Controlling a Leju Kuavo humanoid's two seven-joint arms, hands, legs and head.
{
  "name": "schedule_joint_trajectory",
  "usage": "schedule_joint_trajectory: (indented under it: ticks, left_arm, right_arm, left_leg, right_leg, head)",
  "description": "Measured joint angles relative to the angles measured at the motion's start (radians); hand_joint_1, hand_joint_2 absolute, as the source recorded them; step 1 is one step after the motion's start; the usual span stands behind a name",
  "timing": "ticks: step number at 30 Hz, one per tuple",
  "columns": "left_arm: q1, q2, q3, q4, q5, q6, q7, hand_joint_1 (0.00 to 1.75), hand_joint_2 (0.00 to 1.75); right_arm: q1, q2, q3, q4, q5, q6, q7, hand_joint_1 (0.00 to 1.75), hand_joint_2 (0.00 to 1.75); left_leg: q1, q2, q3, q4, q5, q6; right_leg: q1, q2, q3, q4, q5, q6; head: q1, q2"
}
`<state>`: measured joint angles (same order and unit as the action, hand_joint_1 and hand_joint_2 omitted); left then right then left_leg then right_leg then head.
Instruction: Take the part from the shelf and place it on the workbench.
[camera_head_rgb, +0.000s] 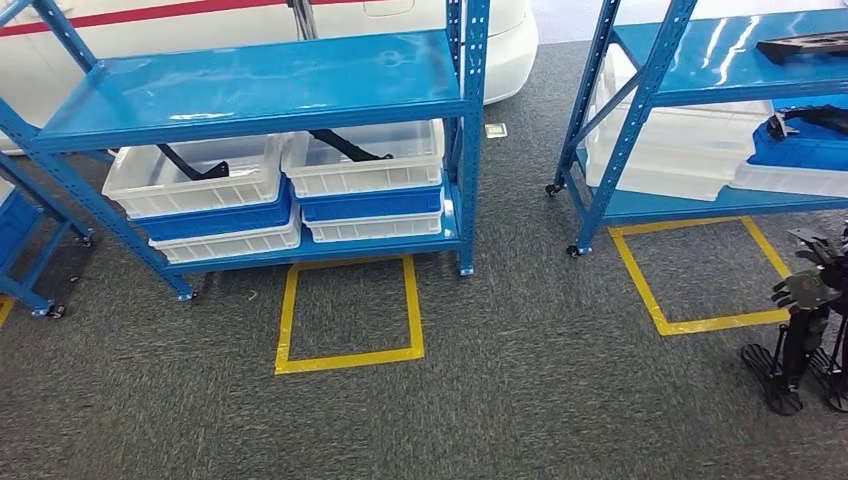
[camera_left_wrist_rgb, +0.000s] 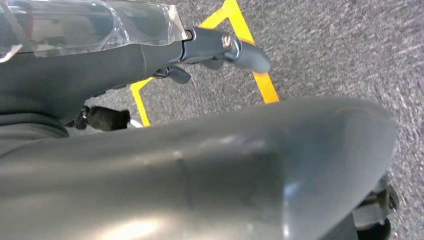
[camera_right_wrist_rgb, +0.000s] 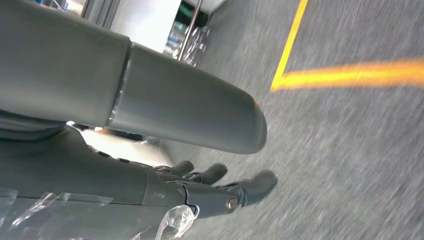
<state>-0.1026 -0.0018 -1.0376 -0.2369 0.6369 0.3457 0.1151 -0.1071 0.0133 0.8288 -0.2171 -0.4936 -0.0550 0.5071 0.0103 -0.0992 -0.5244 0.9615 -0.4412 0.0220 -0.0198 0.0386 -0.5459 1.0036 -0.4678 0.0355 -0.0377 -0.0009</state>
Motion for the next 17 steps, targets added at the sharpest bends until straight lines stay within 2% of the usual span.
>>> schedule_joint_trajectory:
  ticks: [2, 4, 6, 7, 8, 9, 11, 12, 13, 14, 17]
  left_arm:
    - [0.003, 0.000, 0.000, 0.000, 0.006, 0.002, 0.000, 0.00, 0.00]
    - [0.001, 0.000, 0.000, 0.000, 0.008, 0.003, 0.000, 0.00, 0.00]
    - [-0.001, 0.000, 0.000, 0.000, 0.009, 0.003, 0.001, 0.00, 0.00]
    - [-0.001, 0.000, 0.000, 0.000, 0.009, 0.003, 0.002, 0.00, 0.00]
    - [0.000, 0.000, 0.000, 0.000, 0.009, 0.003, 0.003, 0.00, 0.00]
    - [0.000, -0.001, 0.000, 0.000, 0.010, 0.003, 0.004, 0.00, 0.44]
    - [-0.001, 0.002, 0.000, 0.001, 0.011, 0.004, 0.008, 0.00, 1.31]
    - [-0.001, 0.003, 0.000, 0.001, 0.011, 0.004, 0.011, 0.00, 1.75]
    - [-0.002, 0.005, 0.000, 0.002, 0.011, 0.004, 0.014, 0.00, 1.75]
    - [-0.003, 0.007, 0.000, 0.003, 0.011, 0.005, 0.017, 0.00, 1.75]
    - [-0.003, 0.008, 0.000, 0.003, 0.012, 0.007, 0.024, 0.00, 1.75]
  right_arm:
    - [0.000, 0.000, 0.002, 0.000, 0.002, -0.022, -0.008, 0.00, 0.00]
    - [0.003, -0.001, 0.004, 0.000, 0.004, -0.036, -0.009, 0.00, 0.87]
    - [0.007, -0.002, 0.005, 0.000, 0.007, -0.048, -0.002, 0.00, 1.75]
    - [0.008, -0.002, 0.007, 0.000, 0.008, -0.053, 0.002, 0.00, 1.75]
    - [0.008, -0.002, 0.008, 0.000, 0.008, -0.056, 0.006, 0.00, 1.75]
    - [0.007, -0.002, 0.010, 0.000, 0.008, -0.057, 0.008, 0.00, 1.75]
    - [0.004, 0.002, 0.013, 0.000, 0.008, -0.059, 0.012, 0.00, 1.75]
    - [0.003, 0.006, 0.014, 0.000, 0.008, -0.061, 0.014, 0.00, 1.75]
    - [0.002, 0.009, 0.015, 0.000, 0.007, -0.063, 0.016, 0.00, 1.75]
    - [0.002, 0.012, 0.015, 0.000, 0.006, -0.065, 0.018, 0.00, 1.75]
    - [0.000, 0.011, 0.015, 0.000, 0.002, -0.072, 0.023, 0.00, 1.75]
  left_leg:
    - [0.000, 0.023, -0.007, 0.020, -0.012, -0.004]
    - [-0.002, 0.066, -0.055, 0.118, -0.059, -0.011]
    - [-0.003, 0.088, -0.135, 0.268, -0.116, -0.012]
    - [-0.005, 0.091, -0.164, 0.314, -0.124, -0.009]
    - [-0.009, 0.092, -0.175, 0.324, -0.114, -0.002]
    - [-0.015, 0.092, -0.165, 0.291, -0.085, 0.009]
    - [-0.039, 0.094, -0.102, 0.143, -0.007, 0.049]
    - [-0.053, 0.096, -0.074, 0.076, 0.021, 0.067]
    - [-0.066, 0.098, -0.054, 0.030, 0.037, 0.080]
    - [-0.074, 0.098, -0.045, 0.008, 0.040, 0.085]
    - [-0.077, 0.096, -0.021, -0.032, 0.051, 0.095]
  right_leg:
    - [0.000, -0.007, 0.001, -0.001, 0.000, -0.014]
    - [0.002, -0.018, 0.002, -0.001, 0.000, -0.022]
    - [0.009, -0.030, 0.002, -0.001, -0.003, -0.023]
    - [0.013, -0.034, 0.003, -0.001, -0.005, -0.022]
    - [0.017, -0.036, 0.005, -0.001, -0.007, -0.020]
    - [0.022, -0.038, 0.008, -0.002, -0.008, -0.019]
    - [0.030, -0.044, 0.017, -0.005, -0.012, -0.019]
    - [0.031, -0.048, 0.022, -0.008, -0.014, -0.018]
    - [0.029, -0.052, 0.025, -0.012, -0.016, -0.017]
    - [0.025, -0.055, 0.028, -0.015, -0.017, -0.014]
    - [0.021, -0.061, 0.048, -0.044, -0.014, -0.005]
  head:
    - [-0.002, 0.000]
    - [-0.005, 0.000]
    - [-0.006, 0.000]
    - [-0.006, 0.000]
    - [-0.006, 0.000]
    - [-0.006, 0.000]
    - [-0.005, 0.000]
    - [-0.004, 0.000]
    - [-0.003, 0.000]
    - [-0.002, 0.000]
    - [-0.003, 0.000]
